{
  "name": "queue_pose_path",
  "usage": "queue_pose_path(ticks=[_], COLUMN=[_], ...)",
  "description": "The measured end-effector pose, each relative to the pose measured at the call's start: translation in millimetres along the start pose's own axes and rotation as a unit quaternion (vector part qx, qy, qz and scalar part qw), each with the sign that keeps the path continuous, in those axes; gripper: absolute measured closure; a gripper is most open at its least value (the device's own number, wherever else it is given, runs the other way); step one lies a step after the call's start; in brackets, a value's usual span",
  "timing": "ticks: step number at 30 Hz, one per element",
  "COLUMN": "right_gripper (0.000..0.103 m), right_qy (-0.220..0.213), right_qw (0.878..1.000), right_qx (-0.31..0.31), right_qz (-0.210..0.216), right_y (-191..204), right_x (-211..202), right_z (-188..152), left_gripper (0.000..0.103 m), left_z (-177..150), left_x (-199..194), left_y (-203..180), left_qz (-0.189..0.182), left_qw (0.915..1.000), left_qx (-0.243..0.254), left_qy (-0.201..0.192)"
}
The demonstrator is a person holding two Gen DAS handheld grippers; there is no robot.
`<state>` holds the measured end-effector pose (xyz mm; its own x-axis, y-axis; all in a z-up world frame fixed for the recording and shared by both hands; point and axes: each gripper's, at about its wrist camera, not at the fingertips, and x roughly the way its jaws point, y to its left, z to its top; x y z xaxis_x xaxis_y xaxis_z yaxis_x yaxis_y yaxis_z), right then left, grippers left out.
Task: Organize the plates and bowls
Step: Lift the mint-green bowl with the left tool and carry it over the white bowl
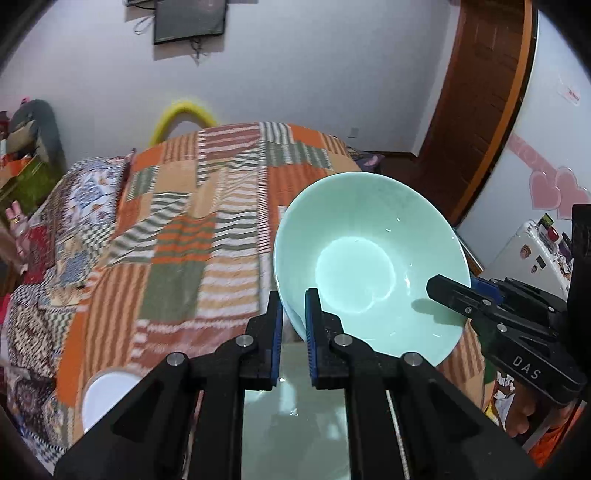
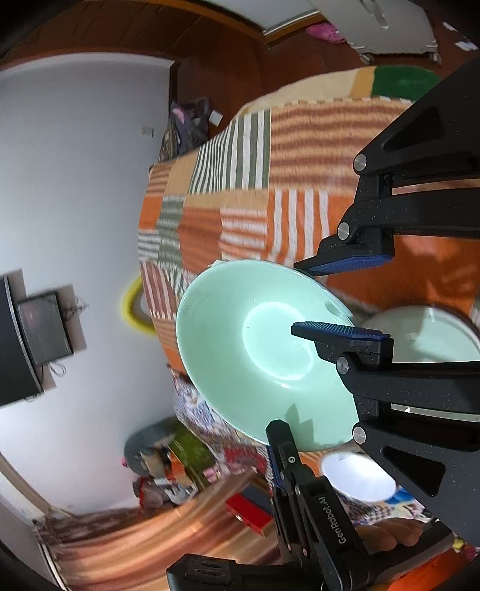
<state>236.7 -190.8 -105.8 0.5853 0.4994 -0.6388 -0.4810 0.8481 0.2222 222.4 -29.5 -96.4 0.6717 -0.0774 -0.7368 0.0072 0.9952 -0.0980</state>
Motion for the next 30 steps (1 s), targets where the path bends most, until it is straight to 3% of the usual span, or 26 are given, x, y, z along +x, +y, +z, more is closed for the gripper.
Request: queue_pose_path(ticks=[14,30], right_gripper=[0.080,0.080], right_qy=[0.027,0.071], right_qw=[0.996,0.987], right_qx=[-0.051,-0.103], right_qz=[0.062,0.098], right_y=[88.5,177.0], right_x=[28.2,64.2], right_z=[-20.1,-59.4], left_gripper=[0.092,0.092], left_z=[-63.7,-128.1], left_x=[-64.1,-78.7], left_y=[90.2,175.8], left_qz=[0.044,0.084], left_qw=[0.9970,0.9875], left_qx=[-0.064,-0.131], left_qy=[0.001,0.025])
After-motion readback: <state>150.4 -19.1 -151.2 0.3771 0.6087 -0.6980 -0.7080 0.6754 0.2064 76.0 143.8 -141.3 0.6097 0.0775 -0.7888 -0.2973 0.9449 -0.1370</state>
